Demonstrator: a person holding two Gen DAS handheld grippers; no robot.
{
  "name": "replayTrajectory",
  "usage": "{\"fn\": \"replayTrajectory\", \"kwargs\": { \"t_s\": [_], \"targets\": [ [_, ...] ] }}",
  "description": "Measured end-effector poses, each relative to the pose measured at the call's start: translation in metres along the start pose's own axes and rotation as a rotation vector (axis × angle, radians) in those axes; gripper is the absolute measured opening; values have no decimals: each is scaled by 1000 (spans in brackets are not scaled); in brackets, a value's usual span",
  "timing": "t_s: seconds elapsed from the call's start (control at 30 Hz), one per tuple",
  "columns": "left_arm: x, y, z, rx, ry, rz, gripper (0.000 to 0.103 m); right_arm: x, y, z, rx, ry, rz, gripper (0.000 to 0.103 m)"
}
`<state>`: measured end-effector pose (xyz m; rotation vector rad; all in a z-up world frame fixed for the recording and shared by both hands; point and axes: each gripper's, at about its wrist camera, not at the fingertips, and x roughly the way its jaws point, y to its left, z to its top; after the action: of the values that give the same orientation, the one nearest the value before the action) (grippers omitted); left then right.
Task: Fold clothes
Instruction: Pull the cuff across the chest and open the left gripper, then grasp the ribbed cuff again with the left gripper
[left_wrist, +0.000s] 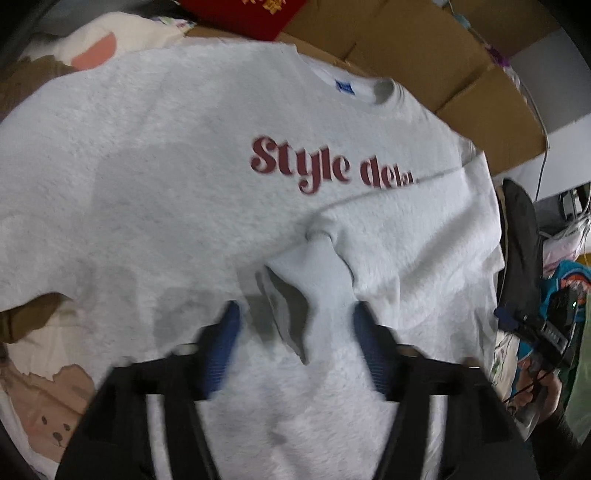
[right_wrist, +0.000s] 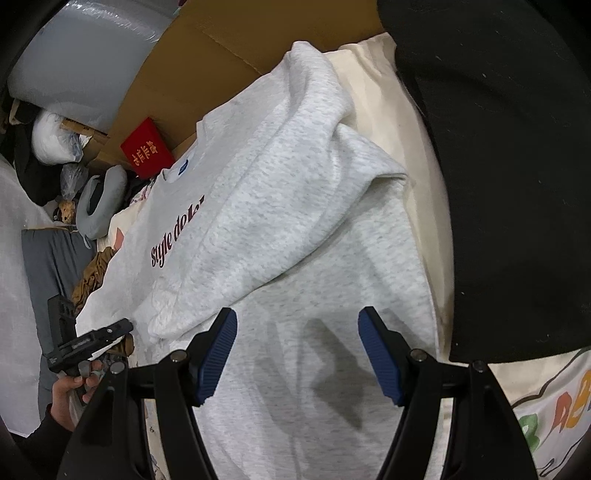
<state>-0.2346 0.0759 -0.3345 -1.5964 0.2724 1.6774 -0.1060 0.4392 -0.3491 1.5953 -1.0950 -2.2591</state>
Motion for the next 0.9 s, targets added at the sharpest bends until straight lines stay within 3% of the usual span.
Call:
{"fn": "replayTrajectory", "kwargs": {
  "t_s": [0.37, 0.73, 0.9],
  "targets": [
    [17, -7, 23, 26, -14, -13, 69, 3, -3, 1, 6, 1, -11, 67],
    [66, -2, 16, 60, 91, 108, 69, 7, -7, 1, 9, 4, -22, 67],
    [55, 13, 11, 35, 53, 103, 69, 8, -12, 2, 16, 3, -22, 67]
  ]
}}
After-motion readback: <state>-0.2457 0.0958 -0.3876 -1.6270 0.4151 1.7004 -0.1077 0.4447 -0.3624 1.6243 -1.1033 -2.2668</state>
